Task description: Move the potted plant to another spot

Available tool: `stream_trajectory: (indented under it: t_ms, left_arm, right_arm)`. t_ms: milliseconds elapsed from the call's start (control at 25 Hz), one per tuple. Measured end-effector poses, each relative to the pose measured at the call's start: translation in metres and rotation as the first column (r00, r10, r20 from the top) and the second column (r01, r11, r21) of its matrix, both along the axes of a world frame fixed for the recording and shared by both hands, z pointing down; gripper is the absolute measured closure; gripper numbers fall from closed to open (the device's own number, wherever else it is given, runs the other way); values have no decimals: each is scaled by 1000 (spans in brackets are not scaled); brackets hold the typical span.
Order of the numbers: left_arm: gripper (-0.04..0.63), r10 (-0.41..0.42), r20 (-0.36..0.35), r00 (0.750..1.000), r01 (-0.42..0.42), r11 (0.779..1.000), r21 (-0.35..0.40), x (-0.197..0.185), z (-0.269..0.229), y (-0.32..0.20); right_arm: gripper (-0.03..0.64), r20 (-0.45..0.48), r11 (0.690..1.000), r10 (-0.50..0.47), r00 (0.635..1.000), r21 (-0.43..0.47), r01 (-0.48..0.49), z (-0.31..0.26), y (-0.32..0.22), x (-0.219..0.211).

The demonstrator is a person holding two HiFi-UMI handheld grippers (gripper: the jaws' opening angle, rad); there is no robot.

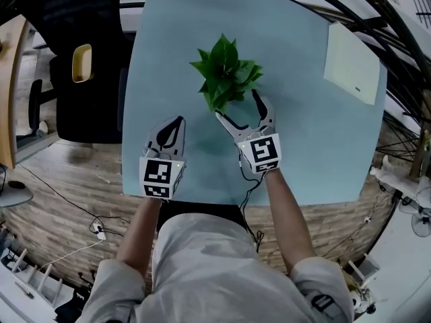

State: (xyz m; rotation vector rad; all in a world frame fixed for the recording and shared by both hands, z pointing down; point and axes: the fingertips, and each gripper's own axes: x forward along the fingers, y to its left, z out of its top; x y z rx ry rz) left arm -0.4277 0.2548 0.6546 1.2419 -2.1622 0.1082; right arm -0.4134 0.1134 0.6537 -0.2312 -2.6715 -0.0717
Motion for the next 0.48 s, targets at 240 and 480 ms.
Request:
stream_trajectory:
  t_ms: [240, 480]
  left_arm:
    - [583, -4, -1, 1000, 4, 1000, -29, -6, 8, 7]
    - [583, -23, -9, 1000, 22, 999, -41, -6, 6, 16]
  right_arm:
    - [72, -13, 999, -54, 998, -5, 54, 17, -6, -33]
    - [66, 24, 998, -61, 998, -5, 61, 6, -2, -55]
